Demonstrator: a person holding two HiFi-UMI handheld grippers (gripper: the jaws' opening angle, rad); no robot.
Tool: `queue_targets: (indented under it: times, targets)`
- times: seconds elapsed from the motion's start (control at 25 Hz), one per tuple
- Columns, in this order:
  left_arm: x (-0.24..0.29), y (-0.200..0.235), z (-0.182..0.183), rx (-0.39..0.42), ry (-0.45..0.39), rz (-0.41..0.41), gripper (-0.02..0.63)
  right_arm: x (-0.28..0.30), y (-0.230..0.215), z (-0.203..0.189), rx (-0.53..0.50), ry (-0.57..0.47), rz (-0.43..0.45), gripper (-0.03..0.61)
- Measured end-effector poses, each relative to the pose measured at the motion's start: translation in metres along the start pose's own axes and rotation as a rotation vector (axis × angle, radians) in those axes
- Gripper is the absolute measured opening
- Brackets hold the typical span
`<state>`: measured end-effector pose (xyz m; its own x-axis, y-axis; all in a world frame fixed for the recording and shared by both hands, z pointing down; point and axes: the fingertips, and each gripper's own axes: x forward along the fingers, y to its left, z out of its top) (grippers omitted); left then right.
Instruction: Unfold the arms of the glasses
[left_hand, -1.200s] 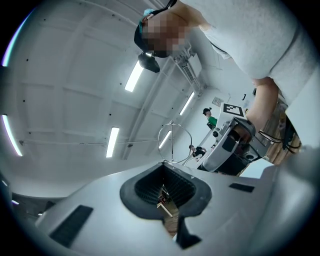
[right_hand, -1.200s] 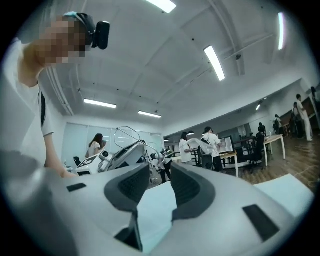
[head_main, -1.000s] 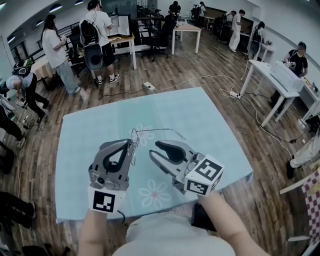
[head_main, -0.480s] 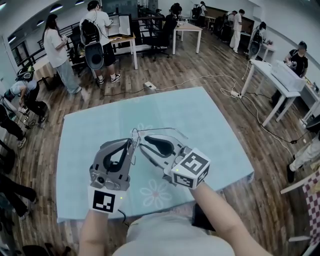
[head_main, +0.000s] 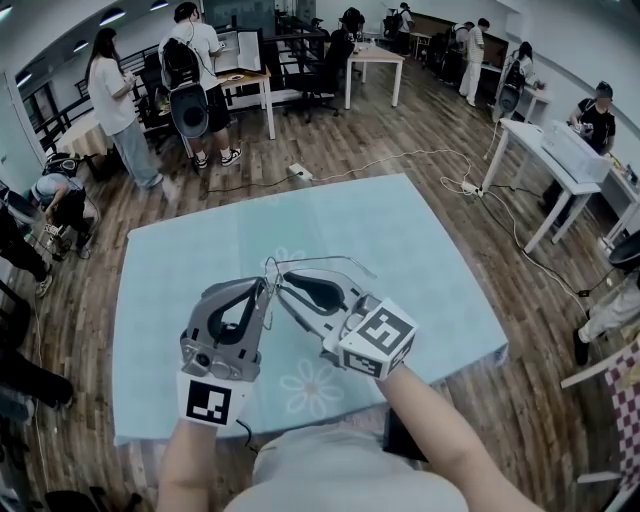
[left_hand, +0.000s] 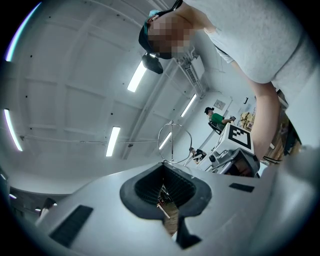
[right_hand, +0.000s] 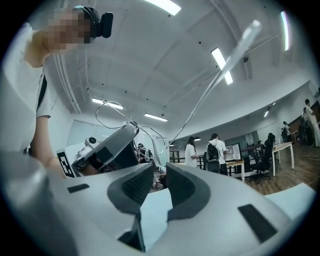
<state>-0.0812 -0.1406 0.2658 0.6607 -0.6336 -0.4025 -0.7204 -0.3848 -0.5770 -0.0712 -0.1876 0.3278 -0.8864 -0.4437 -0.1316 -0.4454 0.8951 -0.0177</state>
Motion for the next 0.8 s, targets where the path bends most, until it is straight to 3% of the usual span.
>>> queue_targets:
  times: [0.16, 0.8]
  targets:
    - [0.000, -0.002, -0.001, 0.000, 0.002, -0.005, 0.008, 0.001, 0.000, 0.003, -0.048, -0.015, -0.023, 0.040]
    - [0.003, 0.004, -0.009, 0.009, 0.034, -0.009, 0.008, -0.013, -0.014, 0.006, -0.013, -0.014, -0.040, 0.040]
